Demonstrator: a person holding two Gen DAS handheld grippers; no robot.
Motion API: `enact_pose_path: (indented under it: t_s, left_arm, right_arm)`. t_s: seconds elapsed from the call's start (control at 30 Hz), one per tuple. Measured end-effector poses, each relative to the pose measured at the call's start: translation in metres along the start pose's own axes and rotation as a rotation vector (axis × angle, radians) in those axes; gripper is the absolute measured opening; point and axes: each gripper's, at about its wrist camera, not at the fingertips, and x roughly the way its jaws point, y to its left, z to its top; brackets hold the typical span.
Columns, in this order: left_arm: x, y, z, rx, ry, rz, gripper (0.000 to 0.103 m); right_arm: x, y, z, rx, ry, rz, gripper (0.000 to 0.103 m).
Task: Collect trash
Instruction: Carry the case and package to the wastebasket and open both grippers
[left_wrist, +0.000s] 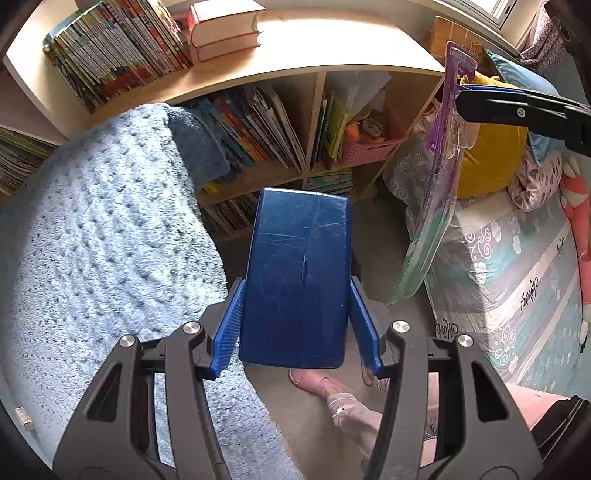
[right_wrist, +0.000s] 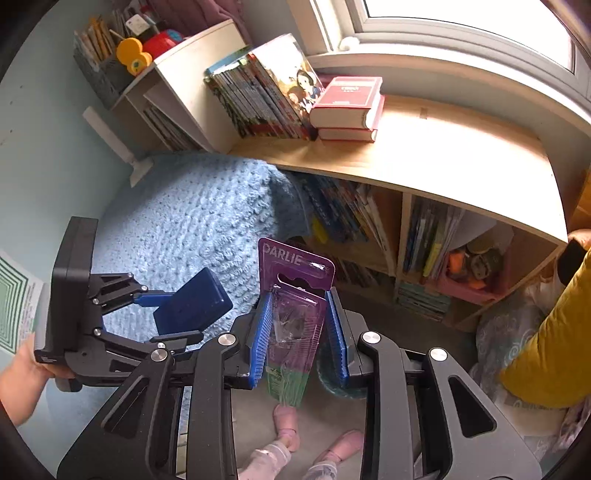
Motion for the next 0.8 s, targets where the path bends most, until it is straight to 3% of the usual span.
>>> enact_pose_path:
  t_s: [0.43, 0.8]
  left_arm:
    - [0.07, -0.03, 0.011, 0.027, 0.092, -0.021, 0.052]
    - [0.142, -0.041, 0.012, 0.043, 0.159, -0.034, 0.052]
  right_arm:
    - [0.046, -0.037, -0.019, 0.023, 0.056, -0.015, 0.03]
    - [0.128, -0.084, -0.048, 0.073, 0.132, -0.043, 0.03]
